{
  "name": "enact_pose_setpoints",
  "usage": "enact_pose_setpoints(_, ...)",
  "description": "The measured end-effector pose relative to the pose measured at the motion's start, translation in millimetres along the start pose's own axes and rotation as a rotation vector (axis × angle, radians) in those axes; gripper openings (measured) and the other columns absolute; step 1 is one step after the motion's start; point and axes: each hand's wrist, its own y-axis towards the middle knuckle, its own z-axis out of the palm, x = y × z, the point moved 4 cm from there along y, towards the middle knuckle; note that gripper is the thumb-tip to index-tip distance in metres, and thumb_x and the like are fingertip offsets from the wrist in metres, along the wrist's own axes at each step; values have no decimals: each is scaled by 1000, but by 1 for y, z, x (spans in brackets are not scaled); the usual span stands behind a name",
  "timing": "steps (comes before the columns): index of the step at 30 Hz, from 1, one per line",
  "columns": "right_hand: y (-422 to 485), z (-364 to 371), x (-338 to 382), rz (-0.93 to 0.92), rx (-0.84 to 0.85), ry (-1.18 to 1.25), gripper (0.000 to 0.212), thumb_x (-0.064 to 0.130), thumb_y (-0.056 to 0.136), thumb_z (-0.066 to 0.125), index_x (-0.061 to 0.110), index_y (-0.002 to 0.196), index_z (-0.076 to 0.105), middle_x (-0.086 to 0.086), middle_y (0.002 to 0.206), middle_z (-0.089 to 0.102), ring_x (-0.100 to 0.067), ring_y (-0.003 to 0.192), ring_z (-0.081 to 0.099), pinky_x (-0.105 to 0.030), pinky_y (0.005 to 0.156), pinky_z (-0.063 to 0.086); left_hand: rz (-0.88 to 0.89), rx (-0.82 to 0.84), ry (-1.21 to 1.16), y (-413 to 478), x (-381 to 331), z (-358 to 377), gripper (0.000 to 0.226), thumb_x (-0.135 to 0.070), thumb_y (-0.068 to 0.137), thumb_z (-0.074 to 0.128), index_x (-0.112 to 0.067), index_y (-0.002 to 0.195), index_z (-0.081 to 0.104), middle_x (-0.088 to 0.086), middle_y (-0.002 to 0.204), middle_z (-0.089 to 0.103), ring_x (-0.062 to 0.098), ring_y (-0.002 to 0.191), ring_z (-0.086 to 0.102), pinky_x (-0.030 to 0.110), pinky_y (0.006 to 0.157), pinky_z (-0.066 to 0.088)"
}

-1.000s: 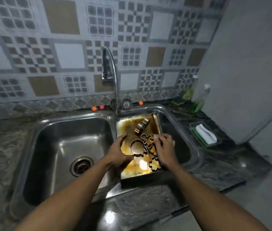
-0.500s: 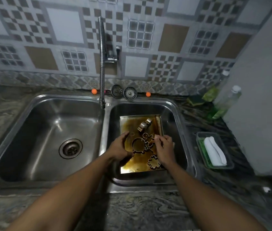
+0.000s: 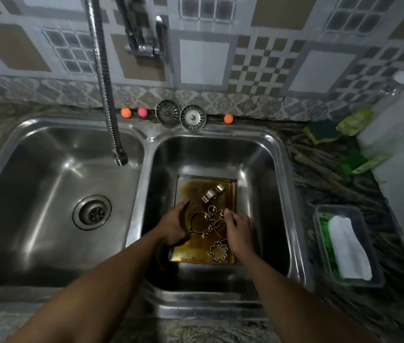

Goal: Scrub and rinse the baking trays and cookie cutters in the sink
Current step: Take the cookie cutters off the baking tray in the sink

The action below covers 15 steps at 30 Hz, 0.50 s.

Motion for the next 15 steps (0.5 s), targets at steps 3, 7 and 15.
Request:
enact_pose_setpoints(3,7,7,-4,13,17,-46,44,47,100,37,22,132,55,-1,143,37,-1,107,29,-4,64,16,-20,12,29,9,10,1,119,0,62,81,-33,154,13,8,145,40,33,128,49,46,98,51)
enact_pose_setpoints(7,10,13,-8,19,2,-36,40,46,100,38,22,124,59,0,130,44,-3,101,37,-9,64,22,-22,7,47,14,16,4,121,-3,61,81,-35,154,10,8,146,40,32,127,50,45,95,54)
enact_pose_setpoints(15,5,11,-8,52,6,-2,34,43,101,38,22,113,61,12,91,47,2,81,47,-13,60,28,-26,2,51,15,23,11,127,3,66,78,-38,154,-3,8,154,25,33,139,34,43,106,45)
